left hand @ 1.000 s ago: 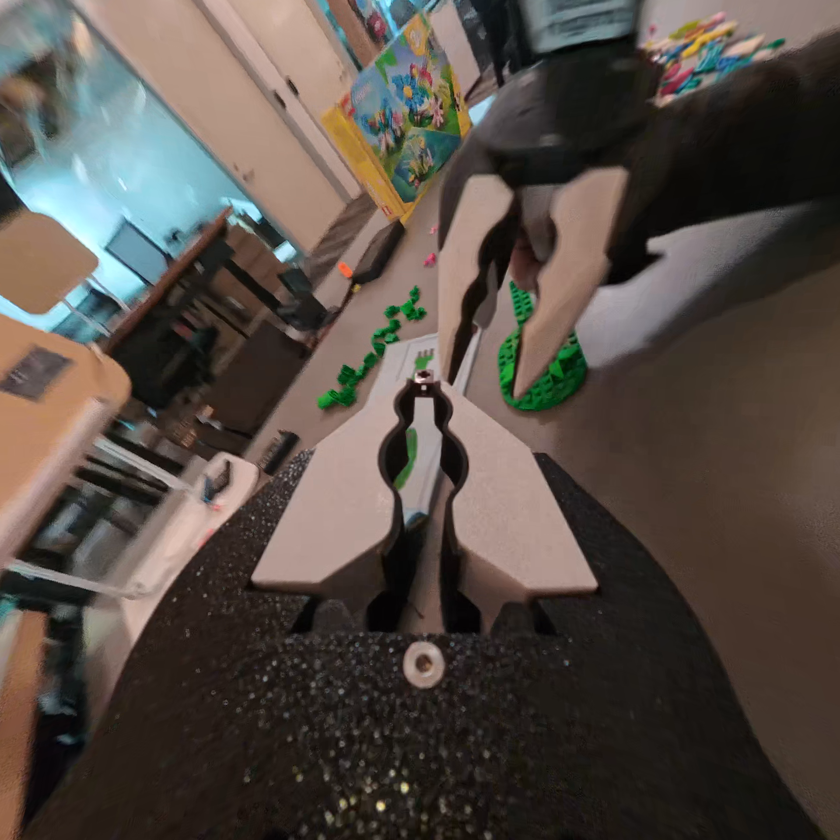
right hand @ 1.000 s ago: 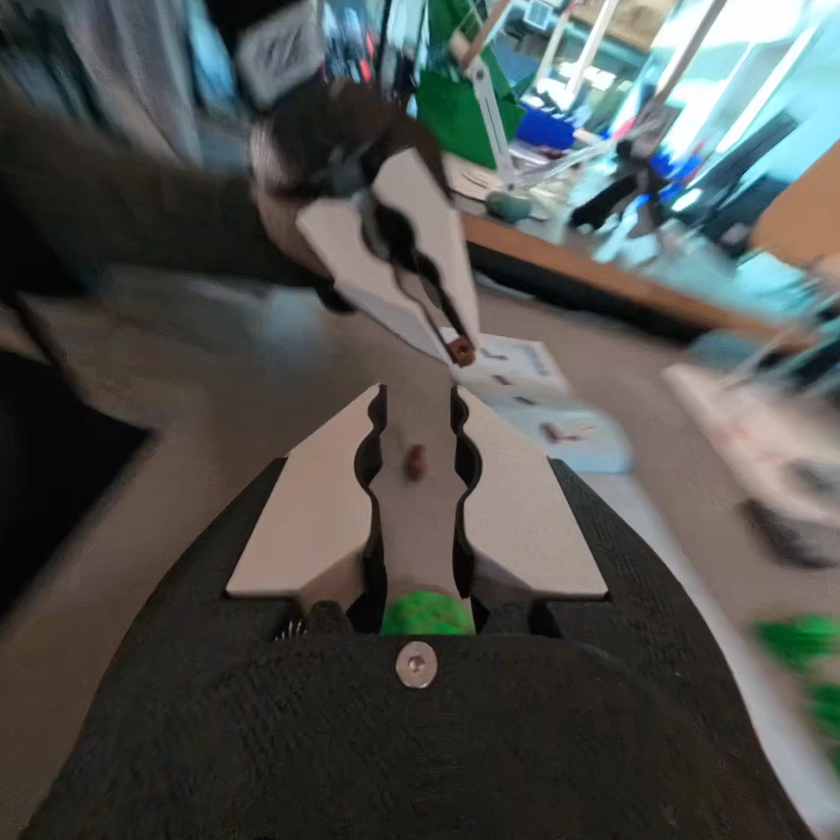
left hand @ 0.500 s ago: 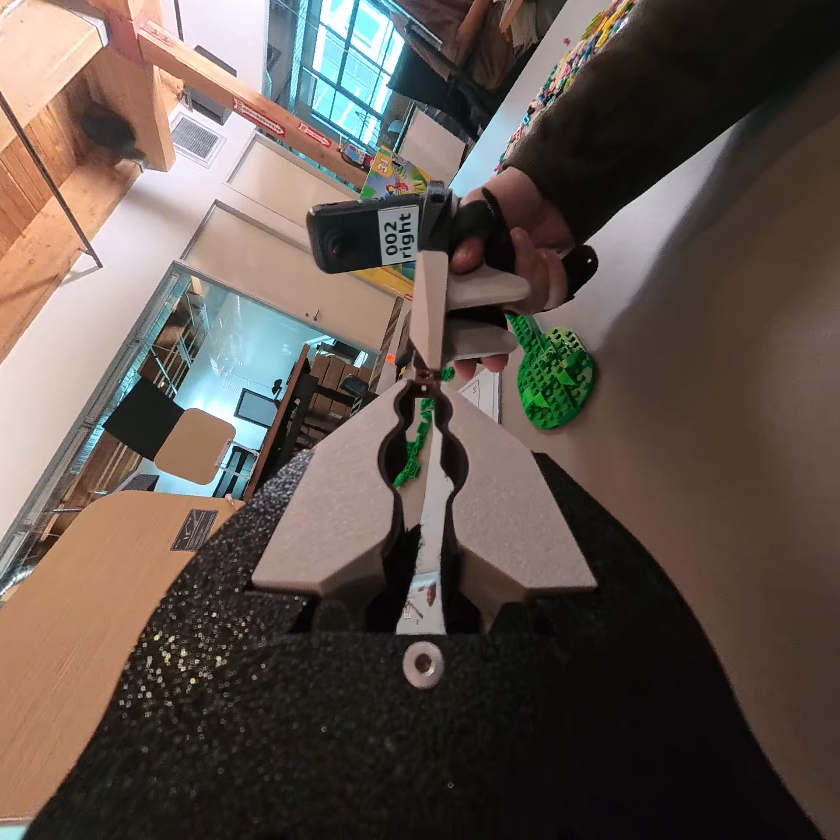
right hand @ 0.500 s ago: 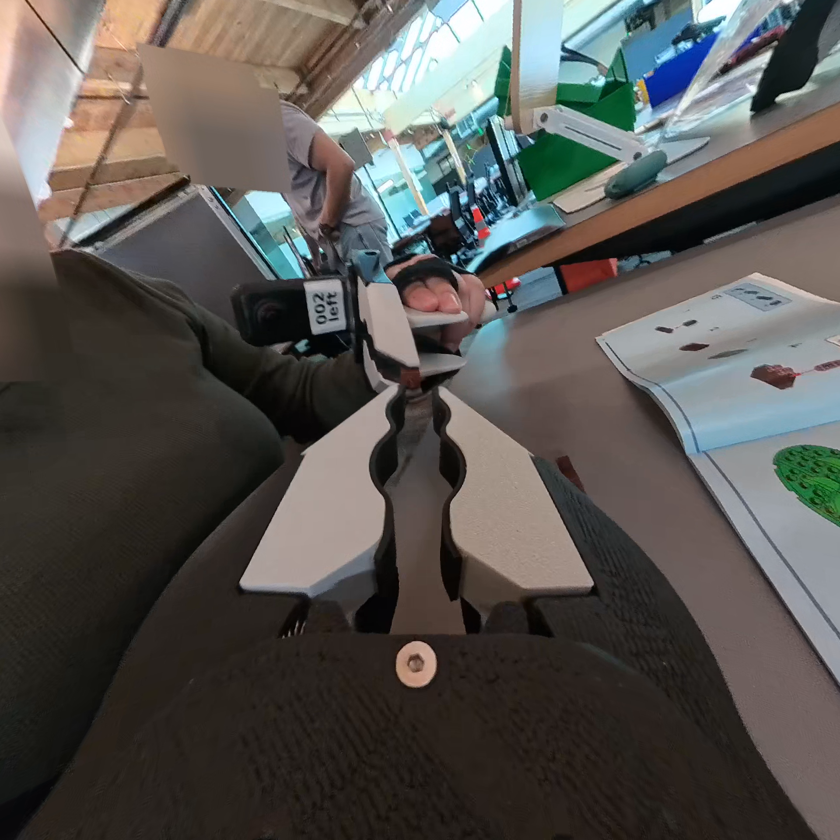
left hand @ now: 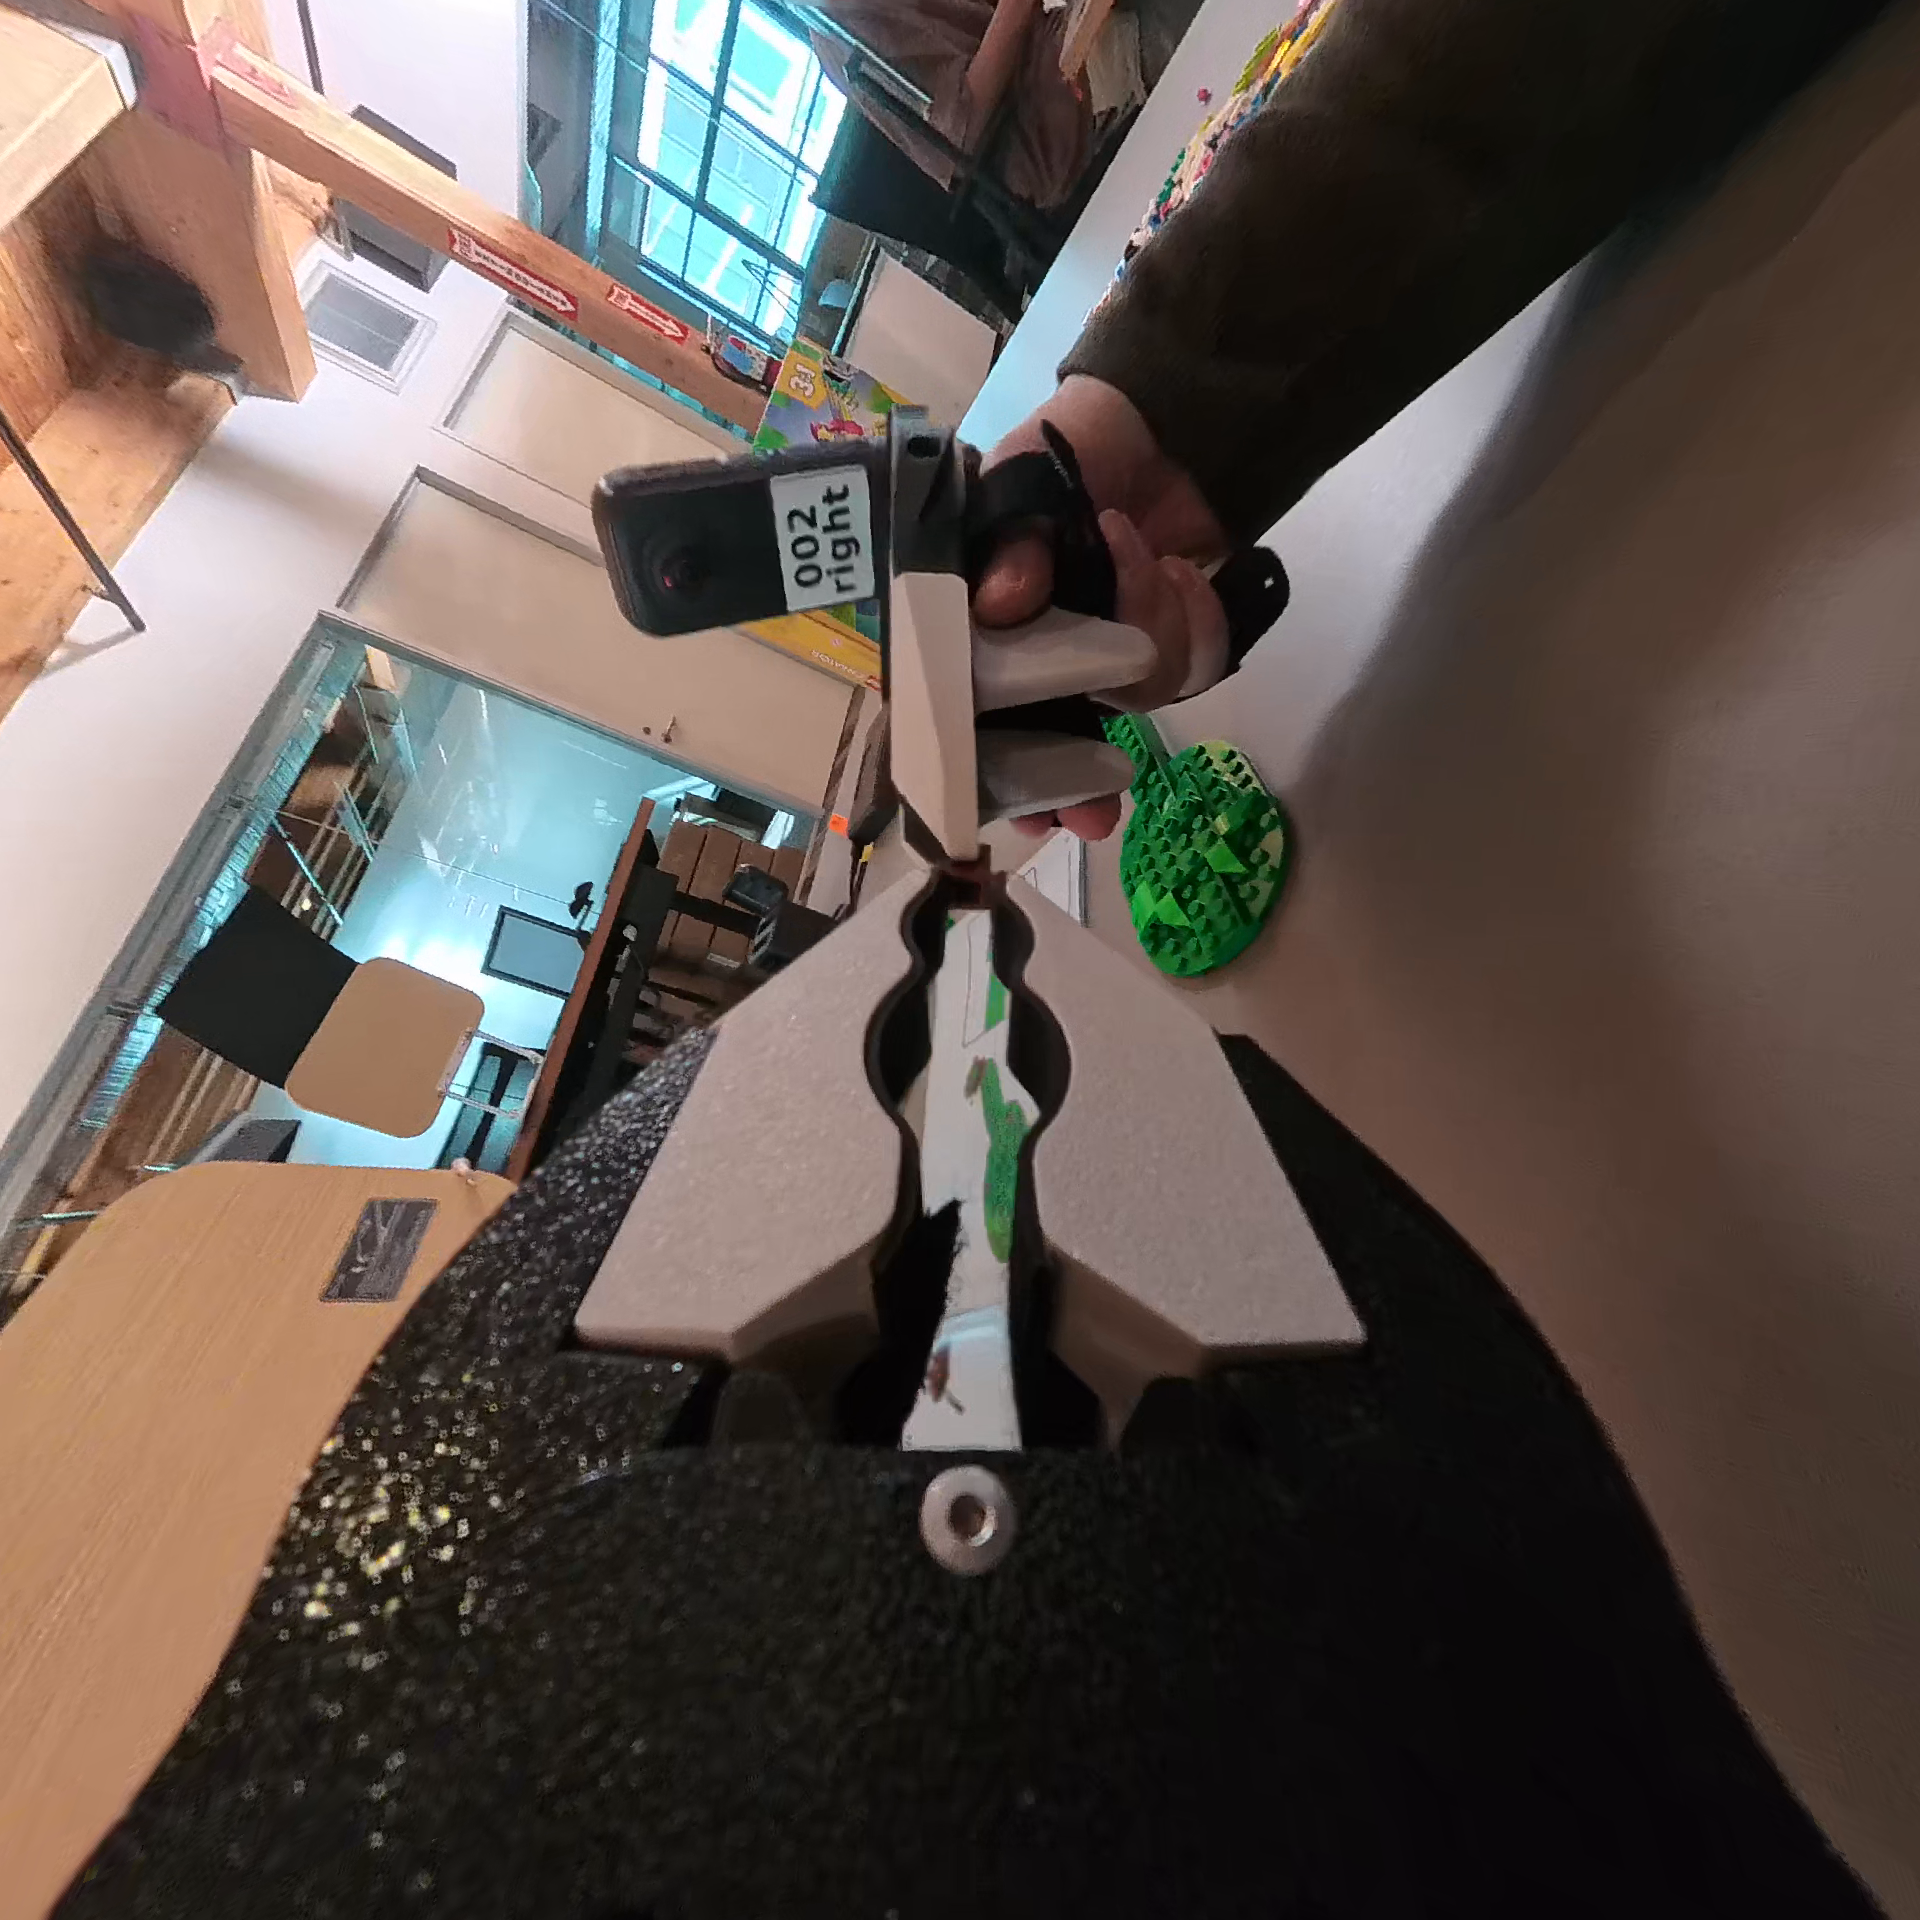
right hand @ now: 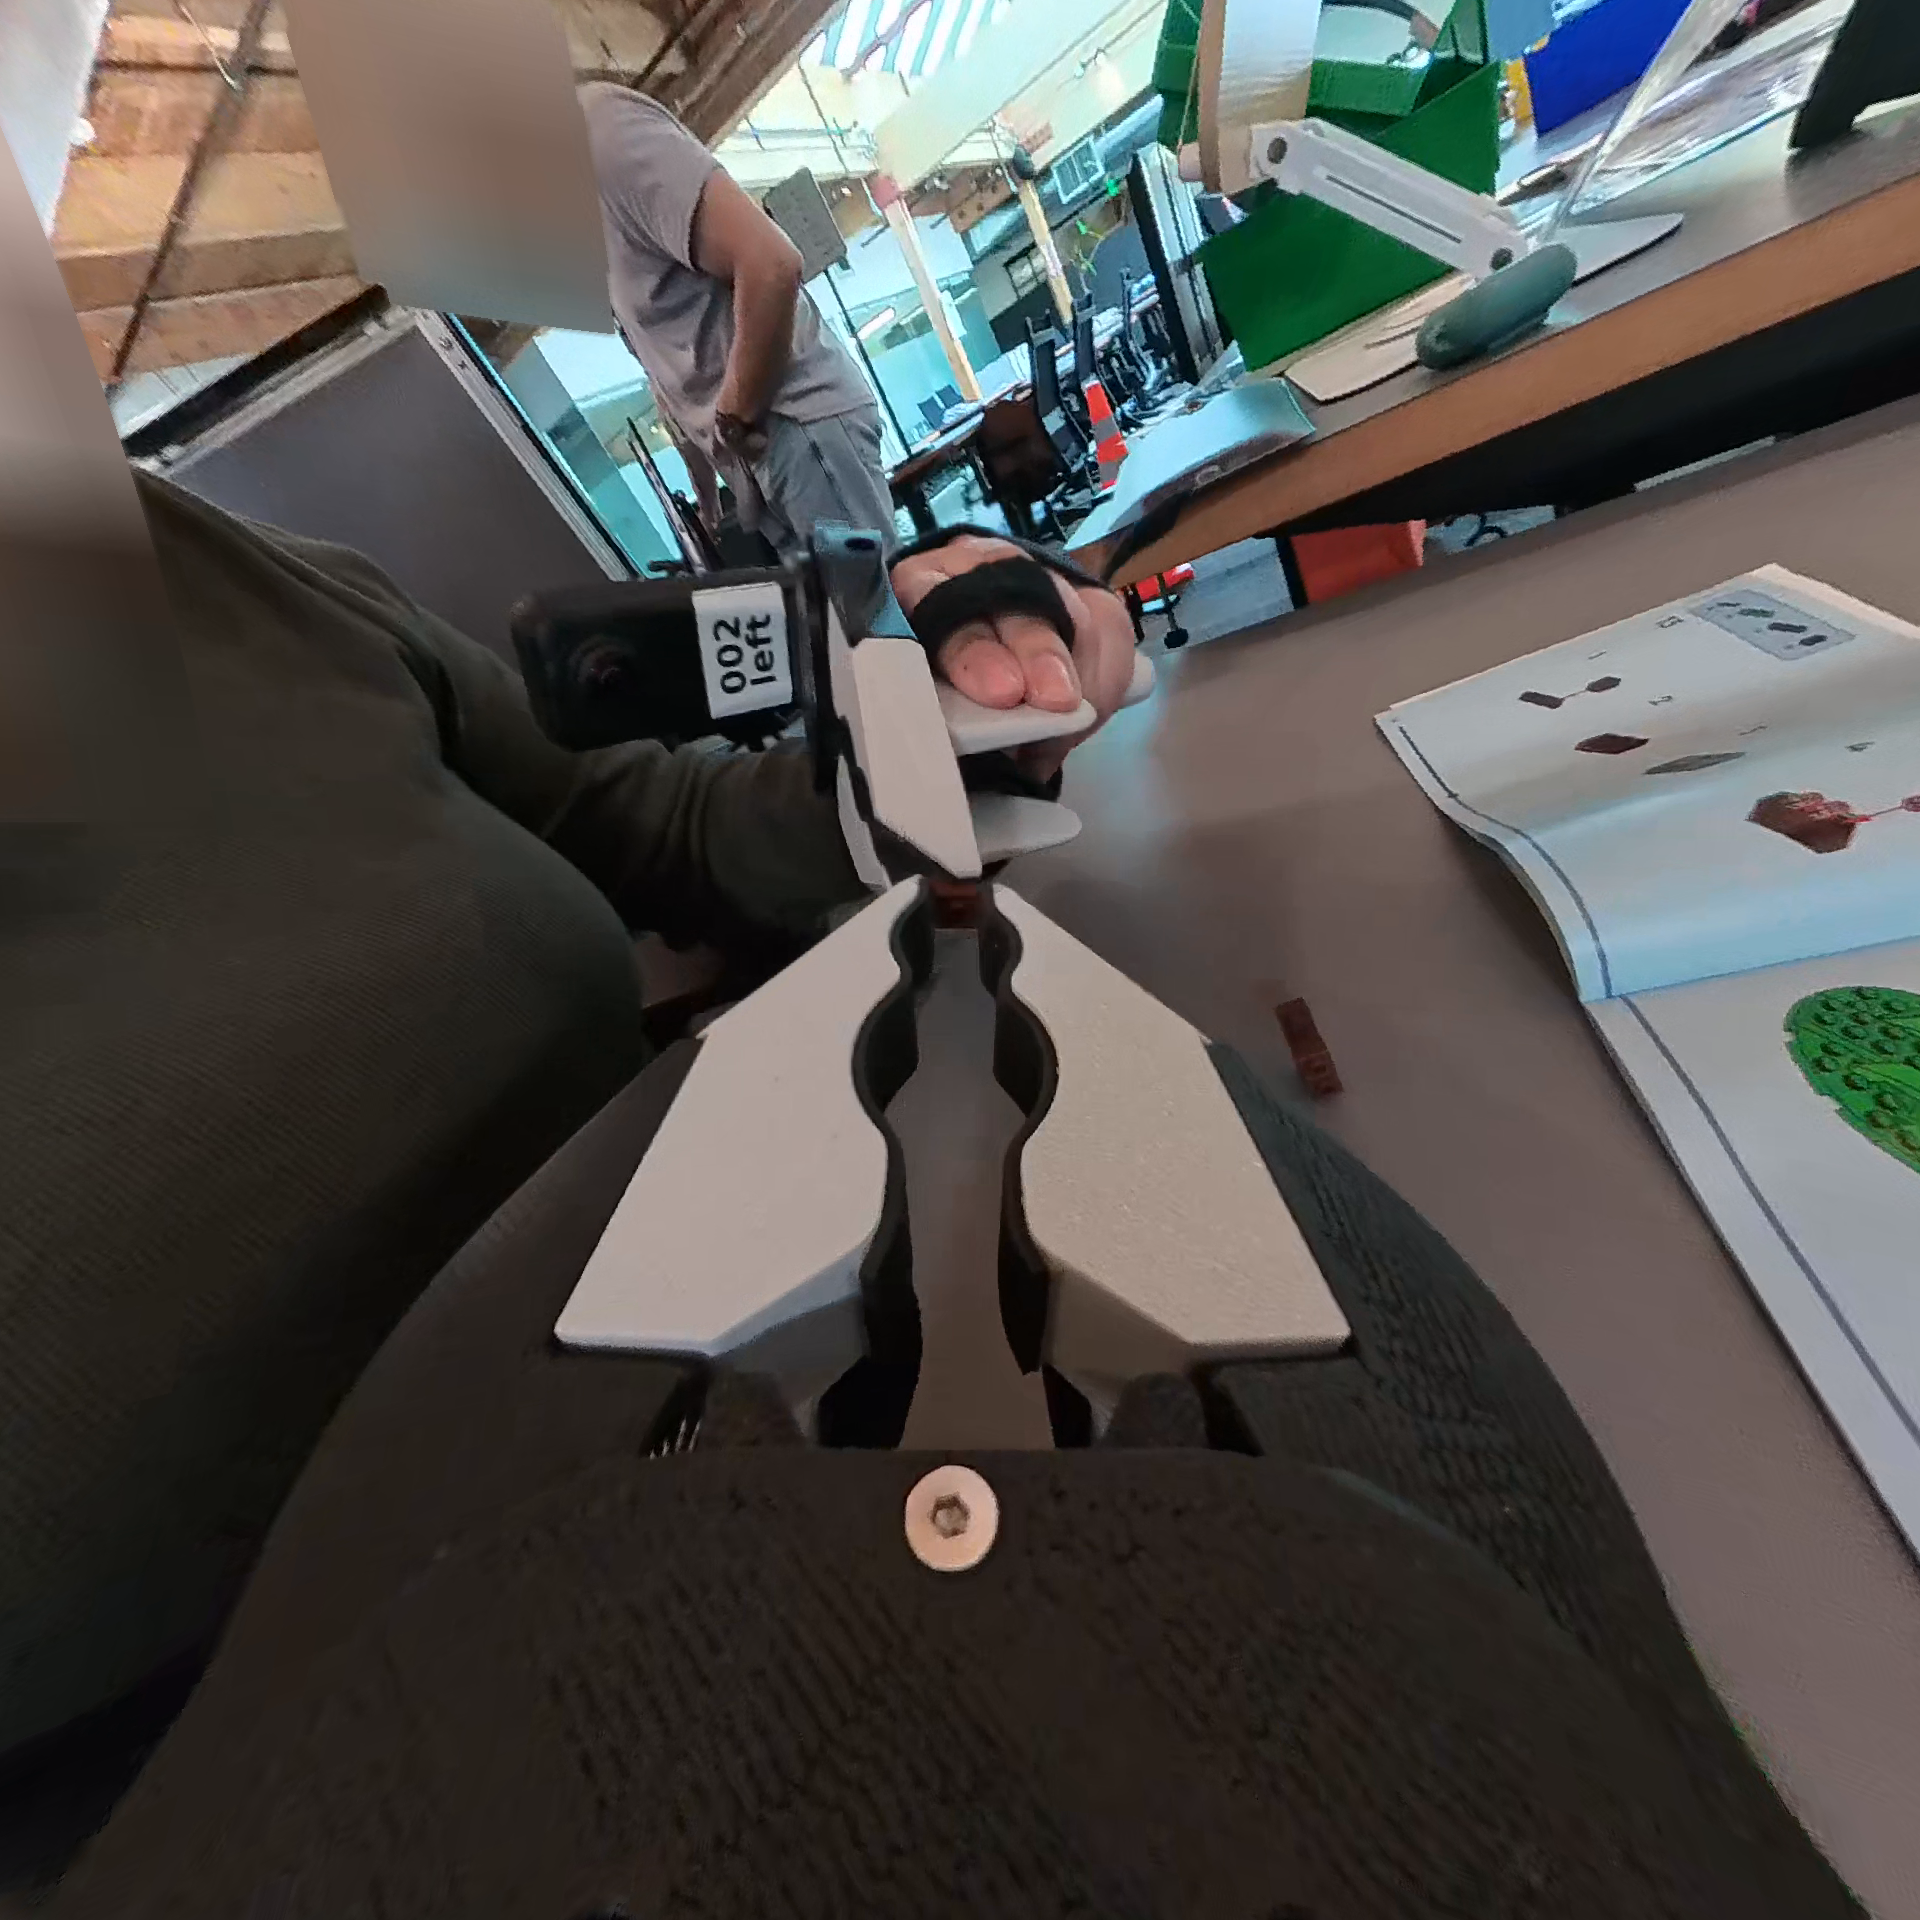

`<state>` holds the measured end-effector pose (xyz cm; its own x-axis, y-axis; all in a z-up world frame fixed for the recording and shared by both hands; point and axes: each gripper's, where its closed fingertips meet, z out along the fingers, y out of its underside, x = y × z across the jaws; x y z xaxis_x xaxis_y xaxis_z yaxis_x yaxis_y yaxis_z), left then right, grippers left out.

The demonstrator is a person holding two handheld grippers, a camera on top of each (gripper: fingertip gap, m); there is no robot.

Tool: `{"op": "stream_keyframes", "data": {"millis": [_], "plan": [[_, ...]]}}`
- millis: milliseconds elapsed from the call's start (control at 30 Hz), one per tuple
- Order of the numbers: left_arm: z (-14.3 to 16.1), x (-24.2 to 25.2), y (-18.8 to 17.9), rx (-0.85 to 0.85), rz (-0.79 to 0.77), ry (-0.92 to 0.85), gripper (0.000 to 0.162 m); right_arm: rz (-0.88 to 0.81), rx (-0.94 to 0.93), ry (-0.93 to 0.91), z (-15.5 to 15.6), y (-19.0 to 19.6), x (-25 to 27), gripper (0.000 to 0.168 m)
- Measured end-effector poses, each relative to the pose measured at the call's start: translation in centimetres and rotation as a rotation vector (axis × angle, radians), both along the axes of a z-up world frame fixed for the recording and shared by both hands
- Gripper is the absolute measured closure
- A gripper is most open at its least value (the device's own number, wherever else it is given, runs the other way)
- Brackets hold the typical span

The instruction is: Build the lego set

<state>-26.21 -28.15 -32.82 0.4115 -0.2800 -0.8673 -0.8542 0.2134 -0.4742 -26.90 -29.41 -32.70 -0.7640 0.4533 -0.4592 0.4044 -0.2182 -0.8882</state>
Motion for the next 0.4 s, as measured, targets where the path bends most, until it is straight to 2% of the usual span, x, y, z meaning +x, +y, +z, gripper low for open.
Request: {"op": "stream_keyframes", "data": {"millis": [33,100,167,200,300,400], "plan": [[-0.1,-0.1,0.1,-0.011,0.005,-0.03,0.156,-0.013,0.013,0.009,-0.1,0.1,-0.1,0.162],[-0.8,-1.4,0.5,-0.08,0.06,-0.142,0.148,-0.056,0.067,0.022,-0.8,0.5,-0.7,0.162],[-2.6,-3.4,0.7,-0.23,0.134,-0.279,0.12,-0.119,0.169,0.032,-2.1,1.1,-1.6,0.162],[-3.7,-4.4,0.7,-0.313,0.17,-0.352,0.117,-0.139,0.208,0.032,-2.6,1.2,-2.0,0.162],[-7.1,-6.2,0.2,-0.563,0.239,-0.531,0.117,-0.159,0.322,0.01,-4.2,1.2,-3.2,0.162],[-8.5,-6.2,0.0,-0.663,0.232,-0.645,0.125,-0.155,0.432,-0.011,-5.9,1.2,-4.2,0.162]]}}
